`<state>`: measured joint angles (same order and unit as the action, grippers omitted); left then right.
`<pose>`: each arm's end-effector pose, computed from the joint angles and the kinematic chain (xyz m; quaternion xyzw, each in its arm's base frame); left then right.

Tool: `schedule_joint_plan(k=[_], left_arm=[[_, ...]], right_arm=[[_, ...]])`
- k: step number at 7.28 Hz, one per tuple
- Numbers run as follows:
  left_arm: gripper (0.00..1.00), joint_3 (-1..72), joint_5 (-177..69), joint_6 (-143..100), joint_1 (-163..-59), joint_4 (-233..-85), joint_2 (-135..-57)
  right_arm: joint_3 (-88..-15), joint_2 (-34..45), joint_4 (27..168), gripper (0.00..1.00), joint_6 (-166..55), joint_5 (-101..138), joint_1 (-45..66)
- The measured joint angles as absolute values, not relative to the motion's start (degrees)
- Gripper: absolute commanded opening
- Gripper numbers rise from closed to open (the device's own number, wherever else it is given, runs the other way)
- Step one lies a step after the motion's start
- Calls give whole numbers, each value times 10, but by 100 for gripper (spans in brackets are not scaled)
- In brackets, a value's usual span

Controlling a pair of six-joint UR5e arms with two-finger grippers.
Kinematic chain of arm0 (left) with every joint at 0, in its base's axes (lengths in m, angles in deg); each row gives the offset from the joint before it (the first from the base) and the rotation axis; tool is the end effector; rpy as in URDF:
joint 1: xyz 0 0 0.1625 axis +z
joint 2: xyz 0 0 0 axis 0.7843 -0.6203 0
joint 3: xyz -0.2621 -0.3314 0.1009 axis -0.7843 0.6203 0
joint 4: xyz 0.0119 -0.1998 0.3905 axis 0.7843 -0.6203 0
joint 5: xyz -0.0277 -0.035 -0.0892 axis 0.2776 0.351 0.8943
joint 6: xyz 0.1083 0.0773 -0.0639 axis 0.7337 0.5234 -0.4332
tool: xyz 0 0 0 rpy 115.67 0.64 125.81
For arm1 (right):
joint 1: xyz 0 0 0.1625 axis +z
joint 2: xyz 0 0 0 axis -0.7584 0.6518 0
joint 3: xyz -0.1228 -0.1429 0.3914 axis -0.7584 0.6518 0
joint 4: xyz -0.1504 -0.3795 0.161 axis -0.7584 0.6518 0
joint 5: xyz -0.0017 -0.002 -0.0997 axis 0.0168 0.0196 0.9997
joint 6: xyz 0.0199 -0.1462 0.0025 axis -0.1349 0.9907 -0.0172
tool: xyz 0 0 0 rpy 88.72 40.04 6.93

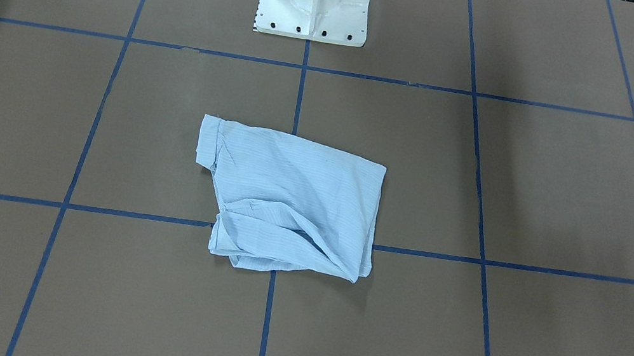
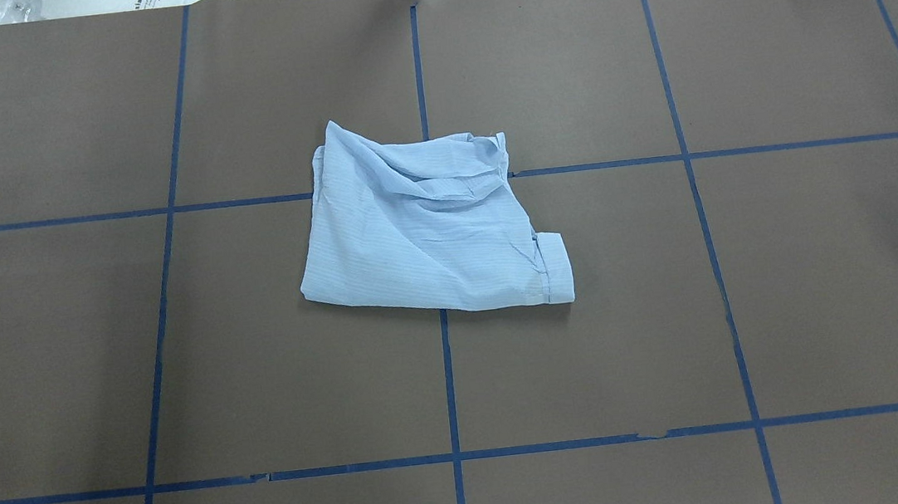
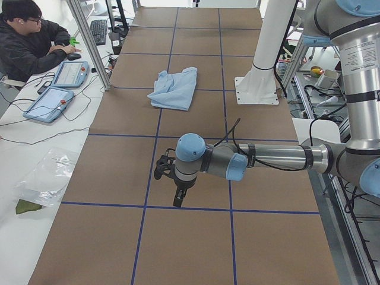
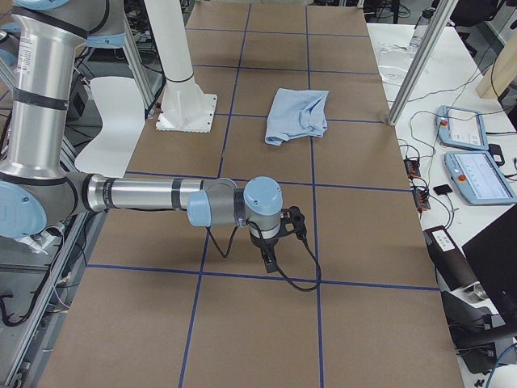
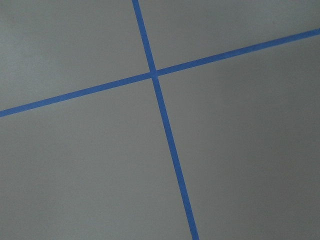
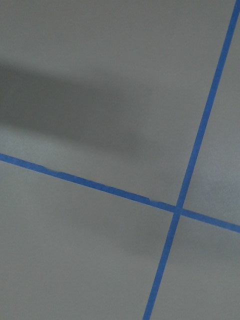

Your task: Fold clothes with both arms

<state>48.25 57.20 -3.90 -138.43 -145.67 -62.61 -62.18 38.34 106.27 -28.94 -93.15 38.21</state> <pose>-0.0086 -0.4362 0.6676 0.1042 0.3621 0.0881 0.9221 0.0108 -0.4342 0.6714 0.0740 -0.3759 -0.1204 0.9158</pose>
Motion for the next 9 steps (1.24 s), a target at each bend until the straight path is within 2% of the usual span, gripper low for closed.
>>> schedule_joint_plan(k=[9], left_arm=[[100,482,577,-9,-1415,-1394,-626]], right_arm=[[-624,374,1063,100,-364,-893,375]])
